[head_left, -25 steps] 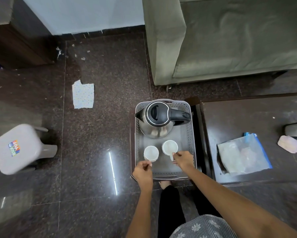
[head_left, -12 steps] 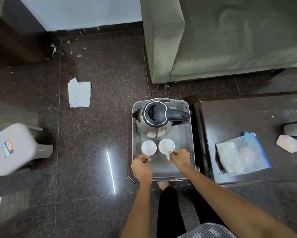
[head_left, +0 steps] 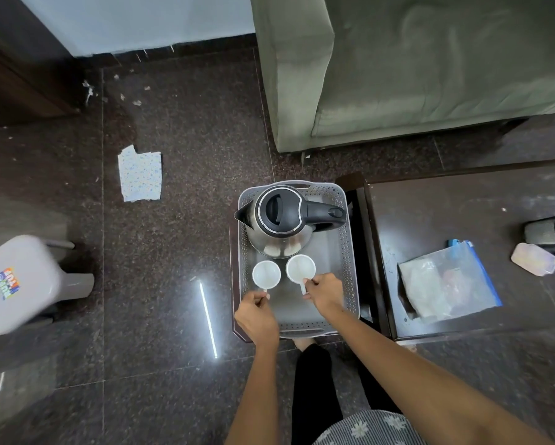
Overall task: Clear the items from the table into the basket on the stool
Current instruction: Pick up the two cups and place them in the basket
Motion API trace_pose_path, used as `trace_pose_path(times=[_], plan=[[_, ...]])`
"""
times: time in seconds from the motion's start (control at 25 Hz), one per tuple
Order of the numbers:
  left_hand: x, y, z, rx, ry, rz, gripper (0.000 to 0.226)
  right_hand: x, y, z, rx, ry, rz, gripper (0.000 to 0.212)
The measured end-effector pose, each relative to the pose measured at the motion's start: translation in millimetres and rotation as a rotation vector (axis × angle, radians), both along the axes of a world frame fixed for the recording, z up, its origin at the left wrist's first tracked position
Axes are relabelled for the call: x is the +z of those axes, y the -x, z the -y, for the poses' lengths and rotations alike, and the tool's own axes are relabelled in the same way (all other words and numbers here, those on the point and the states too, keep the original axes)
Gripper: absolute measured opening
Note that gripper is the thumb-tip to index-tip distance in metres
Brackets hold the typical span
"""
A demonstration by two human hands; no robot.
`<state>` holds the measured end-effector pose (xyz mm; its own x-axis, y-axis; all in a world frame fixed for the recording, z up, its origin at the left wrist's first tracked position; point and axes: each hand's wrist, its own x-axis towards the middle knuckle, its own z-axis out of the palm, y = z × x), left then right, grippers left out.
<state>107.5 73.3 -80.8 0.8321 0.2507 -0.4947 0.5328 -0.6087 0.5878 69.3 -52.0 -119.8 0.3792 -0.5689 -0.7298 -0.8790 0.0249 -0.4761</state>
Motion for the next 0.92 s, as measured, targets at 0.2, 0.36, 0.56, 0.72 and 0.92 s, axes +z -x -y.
trace_pose_path(times=[0.2, 0.36, 0.56, 0.72, 0.92], plan=[[-4.1, -8.5, -0.4, -0.047, -0.007, 0.005, 0.017, -0.7, -4.4, -4.9, -0.046, -0.012, -0.005, 0.024], [-3.2, -11.7, -3.6, -0.052, 0.024, 0.007, 0.018, 1.3, -4.6, -2.0, -0.008, -0.005, -0.027, 0.022], [-3.9, -14.6, -4.3, -0.085, 0.045, -0.002, 0.015, 4.1, -8.0, -0.7, 0.032, 0.014, -0.04, 0.031], [-1.0, -13.1, -1.3, -0.156, 0.021, -0.001, 0.015, 0.9, -9.5, -0.5, 0.049, -0.014, -0.049, 0.024], [10.0, 4.8, 10.3, -0.186, -0.127, 0.043, 0.007, 2.1, -2.4, 11.1, 0.178, -0.024, -0.023, 0.028]])
